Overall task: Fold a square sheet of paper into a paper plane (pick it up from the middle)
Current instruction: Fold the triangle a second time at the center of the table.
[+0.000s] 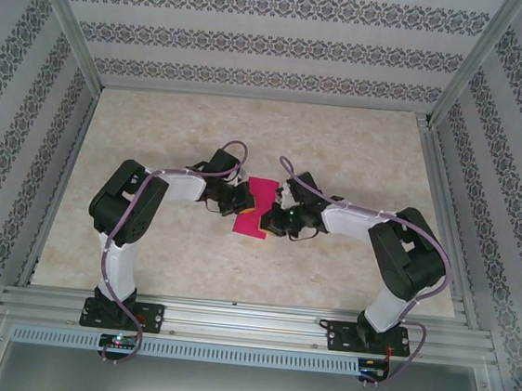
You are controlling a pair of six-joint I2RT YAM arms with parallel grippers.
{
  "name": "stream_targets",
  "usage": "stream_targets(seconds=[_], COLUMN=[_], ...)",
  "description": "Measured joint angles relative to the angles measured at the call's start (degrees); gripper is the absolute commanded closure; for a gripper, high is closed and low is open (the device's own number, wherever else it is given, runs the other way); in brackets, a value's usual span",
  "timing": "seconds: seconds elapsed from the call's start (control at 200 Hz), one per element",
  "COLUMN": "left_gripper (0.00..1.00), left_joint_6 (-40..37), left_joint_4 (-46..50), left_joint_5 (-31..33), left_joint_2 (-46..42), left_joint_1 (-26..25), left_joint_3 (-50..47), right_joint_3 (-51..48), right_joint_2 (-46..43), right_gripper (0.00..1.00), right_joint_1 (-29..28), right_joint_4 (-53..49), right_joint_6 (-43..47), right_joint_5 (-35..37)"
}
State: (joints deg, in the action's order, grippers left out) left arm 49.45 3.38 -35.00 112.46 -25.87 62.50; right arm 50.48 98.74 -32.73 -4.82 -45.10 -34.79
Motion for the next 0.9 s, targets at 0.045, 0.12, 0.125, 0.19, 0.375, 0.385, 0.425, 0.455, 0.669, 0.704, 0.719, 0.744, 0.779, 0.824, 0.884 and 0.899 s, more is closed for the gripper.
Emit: stream_targets(seconds=[0.045,0.12,0.125,0.19,0.375,0.385,0.425,0.455,0.669,0.704,0.719,0.744,0.779,0.824,0.884,0.899], left_gripper=[0.98,0.98,0.97,0.96,0.89,0.89,0.87,0.86,0.85,0.86,0.86,0.86,0.87,0.87,0.89,0.9], left_joint_6=[0.0,0.0,0.0,0.0,-0.7,-0.9,-1.3,-1.5,-2.6,-2.6,-2.6,-2.6,-2.6,-2.5,-2.5,-2.5], left_joint_4=[0.0,0.0,0.0,0.0,0.2,0.3,0.6,0.9,1.8,1.5,1.4,1.3,1.1,0.8,0.7,0.8], left_joint_5=[0.0,-0.1,-0.1,-0.2,-0.3,-0.3,-0.3,-0.3,-1.1,-1.5,-1.6,-2.0,-2.3,-2.2,-1.6,-1.2], left_joint_2=[0.0,0.0,0.0,0.0,0.0,0.0,0.0,-0.1,-3.1,-3.1,-3.1,-2.9,-2.6,-2.2,-1.8,-1.6], left_joint_1=[0.0,0.0,0.0,0.0,0.0,0.0,0.0,0.1,0.0,0.0,-0.1,-0.1,-0.1,-0.3,-0.4,-0.4], left_joint_3=[0.0,0.0,0.0,0.0,0.2,0.3,0.4,0.5,0.5,0.5,0.5,0.5,0.5,0.4,0.1,0.1], right_joint_3=[1.5,3.2,3.2,3.4,3.1,3.1,2.8,2.6,1.9,1.9,1.9,1.9,1.9,2.0,2.0,2.0], right_joint_2=[1.1,3.4,3.5,5.3,8.2,8.2,8.2,8.2,8.2,8.2,8.2,8.2,8.2,8.2,8.2,8.2], right_gripper=[0.95,0.96,0.96,0.98,1.0,1.0,1.0,1.0,1.0,1.0,1.0,1.0,1.0,1.0,1.0,1.0], right_joint_1=[0.0,0.0,0.0,0.0,0.3,0.3,0.3,0.3,0.4,0.4,0.4,0.4,0.4,0.4,0.4,0.4], right_joint_4=[0.5,1.2,1.3,1.6,1.2,1.3,1.7,2.2,3.5,3.6,3.6,3.6,3.6,3.5,3.5,3.5], right_joint_6=[-0.1,-0.2,-0.3,-0.4,-0.4,-0.4,-0.4,-0.4,-0.4,-0.4,-0.4,-0.4,-0.4,-0.4,-0.4,-0.4], right_joint_5=[0.0,0.0,0.0,0.1,0.2,0.1,0.0,-0.2,-0.7,-0.7,-0.7,-0.7,-0.7,-0.7,-0.7,-0.7])
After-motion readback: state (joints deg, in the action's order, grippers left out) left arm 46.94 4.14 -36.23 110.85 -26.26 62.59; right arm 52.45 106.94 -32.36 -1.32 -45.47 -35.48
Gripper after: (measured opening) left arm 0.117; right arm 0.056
